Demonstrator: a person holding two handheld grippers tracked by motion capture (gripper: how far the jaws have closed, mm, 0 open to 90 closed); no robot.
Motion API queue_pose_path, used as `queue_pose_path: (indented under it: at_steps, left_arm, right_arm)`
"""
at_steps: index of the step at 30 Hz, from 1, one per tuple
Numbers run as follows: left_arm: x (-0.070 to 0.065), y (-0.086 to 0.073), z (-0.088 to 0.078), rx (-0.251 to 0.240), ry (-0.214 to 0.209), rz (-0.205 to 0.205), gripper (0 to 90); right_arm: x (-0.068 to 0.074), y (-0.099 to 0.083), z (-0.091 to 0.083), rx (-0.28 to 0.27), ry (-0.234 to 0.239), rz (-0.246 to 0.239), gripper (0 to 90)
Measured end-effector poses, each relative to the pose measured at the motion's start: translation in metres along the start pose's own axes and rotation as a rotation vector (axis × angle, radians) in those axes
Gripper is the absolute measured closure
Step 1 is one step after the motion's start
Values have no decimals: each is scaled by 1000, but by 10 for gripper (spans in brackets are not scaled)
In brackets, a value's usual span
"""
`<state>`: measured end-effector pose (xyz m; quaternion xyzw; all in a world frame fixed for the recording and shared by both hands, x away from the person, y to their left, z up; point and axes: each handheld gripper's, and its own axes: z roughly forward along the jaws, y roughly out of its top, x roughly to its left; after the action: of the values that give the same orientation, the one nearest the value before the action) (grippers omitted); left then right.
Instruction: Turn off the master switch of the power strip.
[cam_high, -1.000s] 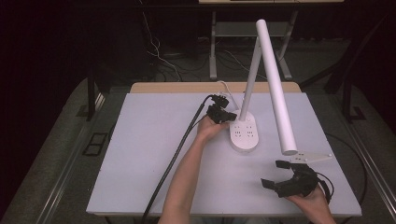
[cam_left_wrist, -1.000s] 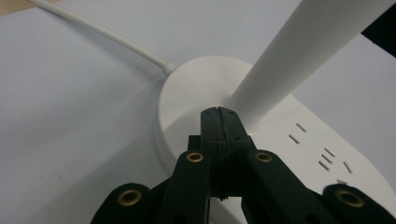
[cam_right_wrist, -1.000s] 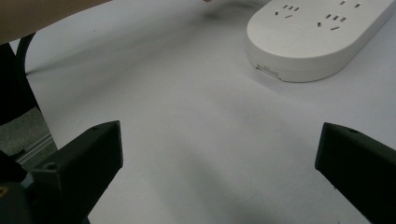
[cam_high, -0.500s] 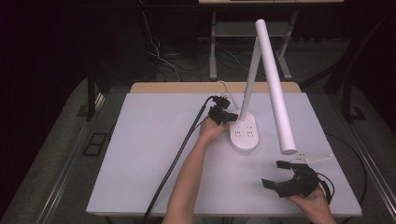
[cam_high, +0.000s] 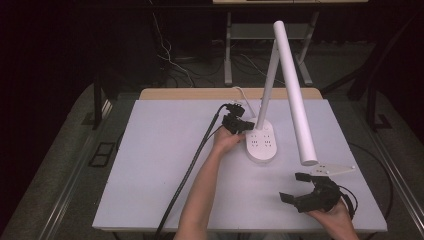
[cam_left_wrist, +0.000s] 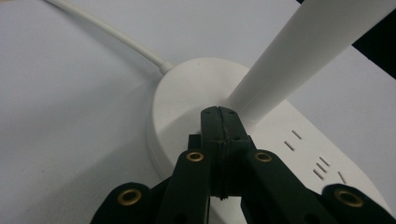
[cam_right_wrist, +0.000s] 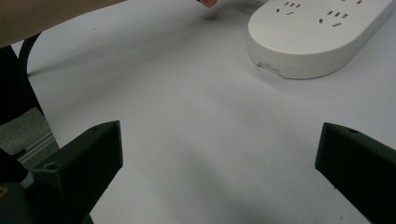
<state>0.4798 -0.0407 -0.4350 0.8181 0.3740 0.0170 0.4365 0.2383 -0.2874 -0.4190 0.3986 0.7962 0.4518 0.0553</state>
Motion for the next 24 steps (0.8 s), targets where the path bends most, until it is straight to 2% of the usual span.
queue_pose_path:
  at_steps: [4,7,8,10,16,24]
  left_arm:
    - [-2,0,0,-8,14,8,900]
    - [-2,-2,0,-22,9,-11,900]
    - [-1,-2,-1,-30,2,-7,900]
    - [-2,-2,-2,-53,22,6,900]
    - [1,-8,-7,-82,24,5,900]
    - [12,-14,-31,-123,-2,-2,900]
  right_arm:
    - [1,0,0,-3,2,-4,3]
    - [1,0,0,1,1,-3,4]
    - [1,0,0,0,2,-2,3]
    - [1,0,0,-2,2,-1,4]
    - [1,0,0,-6,3,-2,4]
    - [-2,0,-1,-9,-6,6,4]
